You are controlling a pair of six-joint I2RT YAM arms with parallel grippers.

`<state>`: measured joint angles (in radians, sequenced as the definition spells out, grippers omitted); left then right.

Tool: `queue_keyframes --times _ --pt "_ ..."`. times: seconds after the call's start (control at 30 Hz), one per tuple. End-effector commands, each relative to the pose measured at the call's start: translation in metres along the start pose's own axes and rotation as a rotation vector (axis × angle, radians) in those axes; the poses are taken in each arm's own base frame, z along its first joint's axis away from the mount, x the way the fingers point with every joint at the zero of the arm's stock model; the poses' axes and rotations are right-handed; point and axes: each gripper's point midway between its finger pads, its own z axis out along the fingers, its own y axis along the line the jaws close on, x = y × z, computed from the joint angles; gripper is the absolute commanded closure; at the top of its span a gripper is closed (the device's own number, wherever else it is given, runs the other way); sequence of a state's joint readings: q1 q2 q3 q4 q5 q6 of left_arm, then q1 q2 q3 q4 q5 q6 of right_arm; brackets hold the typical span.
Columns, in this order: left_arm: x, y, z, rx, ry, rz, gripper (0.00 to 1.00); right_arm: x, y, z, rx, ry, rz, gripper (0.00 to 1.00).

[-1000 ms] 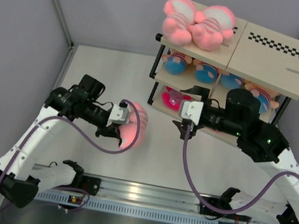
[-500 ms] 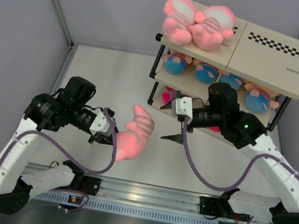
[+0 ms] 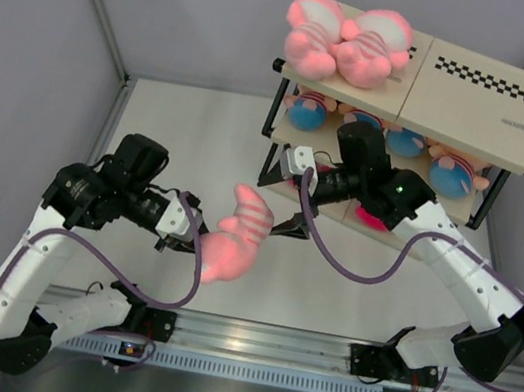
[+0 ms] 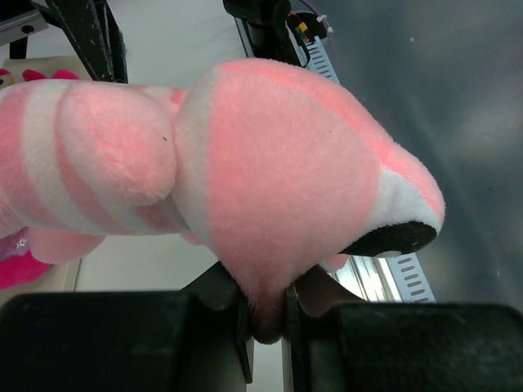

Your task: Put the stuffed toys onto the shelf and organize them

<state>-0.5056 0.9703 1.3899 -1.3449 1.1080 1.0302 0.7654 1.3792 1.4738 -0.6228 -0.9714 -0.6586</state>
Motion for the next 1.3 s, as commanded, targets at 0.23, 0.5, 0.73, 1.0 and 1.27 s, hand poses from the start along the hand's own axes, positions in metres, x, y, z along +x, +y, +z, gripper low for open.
queue_keyframes --times 0.23,0.5,0.73,1.0,1.27 --pt "0.005 -0.016 -0.002 0.067 0.04 -0.093 1.0 -0.037 0.024 -0.006 -0.082 -0.043 -0.088 0.01" --pt "0.016 -0.011 -0.002 0.055 0.087 -0.099 1.0 -0.054 0.031 -0.008 -0.073 -0.073 -0.085 0.17" --pt "0.017 -0.008 -0.004 0.038 0.106 -0.097 1.0 -0.061 0.022 0.002 0.013 -0.086 -0.075 1.0" --pt "0.044 0.036 -0.019 -0.279 0.24 -0.207 0.56 -0.053 -0.041 -0.038 0.516 -0.015 -0.004 1.0" --pt "0.058 0.099 -0.106 -0.933 0.449 -0.351 0.01 -0.097 -0.079 -0.095 0.869 -0.034 0.008 1.0"
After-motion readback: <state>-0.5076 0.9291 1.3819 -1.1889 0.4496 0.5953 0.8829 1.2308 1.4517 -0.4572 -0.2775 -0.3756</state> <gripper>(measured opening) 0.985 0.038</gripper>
